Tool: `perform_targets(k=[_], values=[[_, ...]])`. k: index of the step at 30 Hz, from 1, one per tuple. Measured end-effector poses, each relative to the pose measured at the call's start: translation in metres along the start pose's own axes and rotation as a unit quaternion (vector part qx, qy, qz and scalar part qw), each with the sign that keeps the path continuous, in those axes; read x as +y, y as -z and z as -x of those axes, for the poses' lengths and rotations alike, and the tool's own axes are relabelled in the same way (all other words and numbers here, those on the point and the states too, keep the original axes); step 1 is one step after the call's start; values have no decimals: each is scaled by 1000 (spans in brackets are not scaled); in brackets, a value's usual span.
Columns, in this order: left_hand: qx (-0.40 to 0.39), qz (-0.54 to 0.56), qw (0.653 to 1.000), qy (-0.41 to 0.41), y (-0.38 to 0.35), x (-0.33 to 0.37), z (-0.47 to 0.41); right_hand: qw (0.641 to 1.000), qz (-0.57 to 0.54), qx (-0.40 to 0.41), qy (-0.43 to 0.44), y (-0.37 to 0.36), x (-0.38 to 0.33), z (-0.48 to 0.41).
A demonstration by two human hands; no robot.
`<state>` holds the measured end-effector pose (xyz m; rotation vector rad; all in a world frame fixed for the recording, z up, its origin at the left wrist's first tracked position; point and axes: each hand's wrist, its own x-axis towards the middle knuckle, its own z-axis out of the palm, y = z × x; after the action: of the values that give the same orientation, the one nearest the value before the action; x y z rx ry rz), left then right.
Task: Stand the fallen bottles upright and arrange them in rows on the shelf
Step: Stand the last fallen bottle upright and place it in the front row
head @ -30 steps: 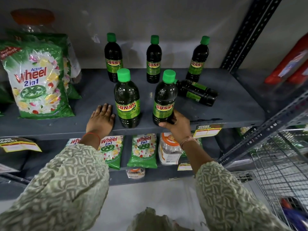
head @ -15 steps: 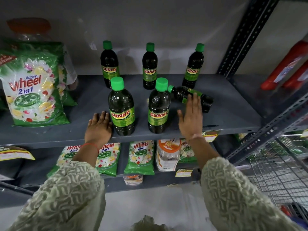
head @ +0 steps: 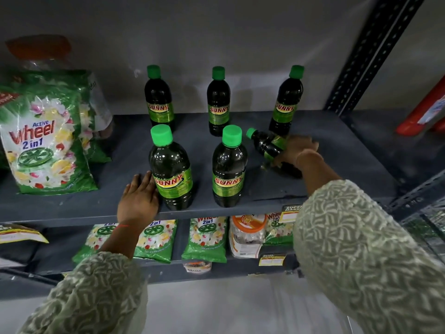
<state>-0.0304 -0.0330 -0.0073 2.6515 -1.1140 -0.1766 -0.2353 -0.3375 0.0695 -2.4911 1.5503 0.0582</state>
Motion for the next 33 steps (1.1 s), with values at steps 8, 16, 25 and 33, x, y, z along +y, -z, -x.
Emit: perform_targets(k=[8, 16, 25, 33], values=[[-1, -5, 1000, -1, 2, -4, 0, 875, -456, 163, 7, -23, -17, 29], [-2, -6, 1000, -3, 1, -2, 0, 831, -534, 152, 21, -42, -15, 44], [-10, -23, 1000, 3, -1, -3, -1, 854, -457, 246, -35, -57, -28, 46], [-10, -17, 1000, 7, 0, -1, 0, 817, -565, 104, 48, -63, 2, 43]])
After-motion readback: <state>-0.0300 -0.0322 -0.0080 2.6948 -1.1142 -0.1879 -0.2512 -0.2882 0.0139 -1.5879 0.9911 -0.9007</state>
